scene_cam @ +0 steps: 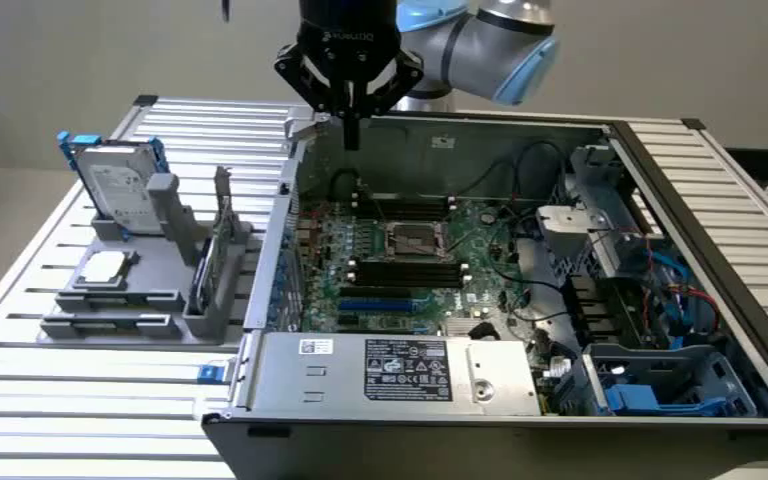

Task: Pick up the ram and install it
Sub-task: 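Reach for the ram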

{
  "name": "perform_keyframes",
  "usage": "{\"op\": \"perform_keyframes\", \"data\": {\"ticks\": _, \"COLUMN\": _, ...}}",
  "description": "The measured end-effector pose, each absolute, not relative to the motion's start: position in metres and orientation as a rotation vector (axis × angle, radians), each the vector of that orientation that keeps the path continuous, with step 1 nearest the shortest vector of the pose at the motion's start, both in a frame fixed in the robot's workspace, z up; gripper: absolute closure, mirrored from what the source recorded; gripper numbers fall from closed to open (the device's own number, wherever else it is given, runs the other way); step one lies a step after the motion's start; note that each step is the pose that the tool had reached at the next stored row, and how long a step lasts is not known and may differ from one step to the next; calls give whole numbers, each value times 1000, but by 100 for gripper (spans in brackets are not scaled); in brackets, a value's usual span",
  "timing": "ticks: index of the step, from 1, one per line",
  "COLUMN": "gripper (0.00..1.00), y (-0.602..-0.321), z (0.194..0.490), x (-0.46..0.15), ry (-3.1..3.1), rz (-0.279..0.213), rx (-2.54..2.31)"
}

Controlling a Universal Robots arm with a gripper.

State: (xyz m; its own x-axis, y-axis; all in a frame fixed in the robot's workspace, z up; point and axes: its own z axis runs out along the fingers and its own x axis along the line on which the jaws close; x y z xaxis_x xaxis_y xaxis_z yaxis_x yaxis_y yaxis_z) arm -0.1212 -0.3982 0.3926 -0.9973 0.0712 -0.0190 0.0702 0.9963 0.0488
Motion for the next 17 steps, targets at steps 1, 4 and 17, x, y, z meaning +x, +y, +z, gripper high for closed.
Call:
{"op": "perform_keyframes", "data": {"ticks": 1, "gripper": 89, "y": -398, "z": 393, "x": -121, "ry": 3118, "rz": 75, "rx": 110}}
{"op": "perform_keyframes", "data": {"ticks": 4, "gripper": 89, "y": -398, "z": 393, "x": -121, "ry": 3118, "rz": 75, "rx": 110}}
{"op": "perform_keyframes", "data": {"ticks": 17, "gripper": 89, "y": -401, "z": 391, "x": -150, "ry": 3122, "rz": 72, "rx": 111}}
